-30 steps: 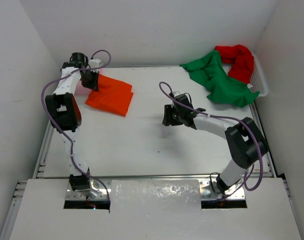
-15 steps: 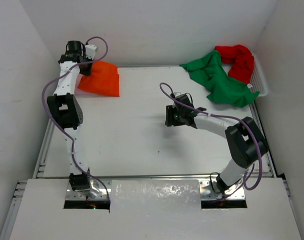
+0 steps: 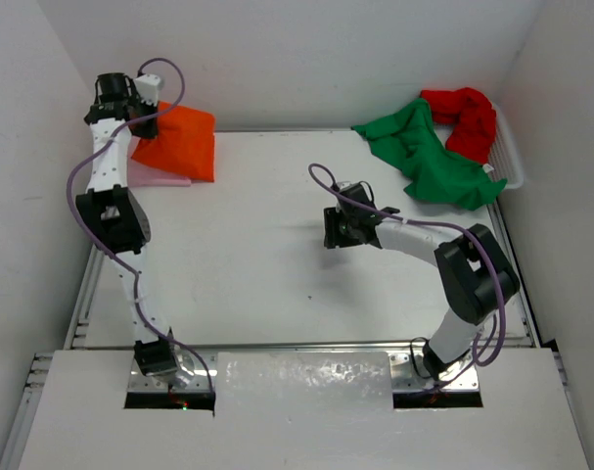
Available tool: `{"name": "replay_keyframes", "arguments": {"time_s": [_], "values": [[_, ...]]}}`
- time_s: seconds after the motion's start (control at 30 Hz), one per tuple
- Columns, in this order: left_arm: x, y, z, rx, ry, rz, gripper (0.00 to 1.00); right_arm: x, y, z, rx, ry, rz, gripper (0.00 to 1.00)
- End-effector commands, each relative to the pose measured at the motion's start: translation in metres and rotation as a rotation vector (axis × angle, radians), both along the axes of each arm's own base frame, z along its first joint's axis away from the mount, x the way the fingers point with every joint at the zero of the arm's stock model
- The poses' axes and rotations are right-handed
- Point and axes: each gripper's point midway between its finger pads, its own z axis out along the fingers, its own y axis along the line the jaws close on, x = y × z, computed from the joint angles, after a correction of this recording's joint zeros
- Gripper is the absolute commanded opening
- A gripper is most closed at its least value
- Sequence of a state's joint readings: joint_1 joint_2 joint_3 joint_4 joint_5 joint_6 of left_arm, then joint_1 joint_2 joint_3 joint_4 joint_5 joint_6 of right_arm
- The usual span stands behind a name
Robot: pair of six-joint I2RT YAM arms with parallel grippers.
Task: Fold and stack the t-shirts
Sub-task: Put the neatly folded tshirt into the corner of the board with the left arm
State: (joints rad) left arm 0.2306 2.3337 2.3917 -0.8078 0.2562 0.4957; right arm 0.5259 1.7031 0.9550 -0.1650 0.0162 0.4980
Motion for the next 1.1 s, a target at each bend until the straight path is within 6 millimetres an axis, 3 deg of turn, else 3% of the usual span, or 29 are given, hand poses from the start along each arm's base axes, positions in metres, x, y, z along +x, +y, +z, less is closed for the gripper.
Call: {"name": "replay_keyframes", "arguments": {"time_s": [0.0, 0.1, 0.27, 0.5, 0.67, 0.77, 0.9, 1.0, 1.03, 1.07], "values": [[0.006, 0.011, 0.050, -0.023, -0.135, -0.014, 0.00, 0.017, 0.007, 0.014, 0.006, -0.041, 0.008, 0.47], [0.006, 0.032, 0.041, -0.060, -0.133, 0.016, 0.00, 0.018, 0.008, 0.012, 0.002, -0.033, 0.016, 0.47], [0.016, 0.057, 0.044, -0.062, -0.192, 0.042, 0.00, 0.021, 0.011, 0.010, -0.001, -0.023, 0.025, 0.47], [0.027, 0.072, -0.014, -0.038, -0.126, 0.045, 0.00, 0.023, 0.013, 0.004, -0.018, 0.001, 0.037, 0.47], [0.040, 0.094, -0.041, 0.003, -0.133, 0.099, 0.00, 0.025, 0.013, 0.002, -0.031, 0.016, 0.043, 0.47], [0.048, 0.110, -0.047, 0.046, -0.157, 0.152, 0.00, 0.026, 0.014, 0.001, -0.036, 0.022, 0.046, 0.47], [0.055, 0.140, -0.037, 0.120, -0.219, 0.296, 0.00, 0.027, 0.015, 0.000, -0.037, 0.025, 0.046, 0.47], [0.050, 0.156, -0.034, 0.168, -0.222, 0.389, 0.14, 0.027, 0.014, 0.001, -0.039, 0.025, 0.047, 0.47], [0.046, 0.160, -0.030, 0.188, -0.220, 0.413, 0.29, 0.027, 0.014, 0.001, -0.038, 0.023, 0.047, 0.47], [0.043, 0.163, -0.036, 0.205, -0.207, 0.425, 0.35, 0.027, 0.014, 0.001, -0.039, 0.022, 0.049, 0.47]]}}
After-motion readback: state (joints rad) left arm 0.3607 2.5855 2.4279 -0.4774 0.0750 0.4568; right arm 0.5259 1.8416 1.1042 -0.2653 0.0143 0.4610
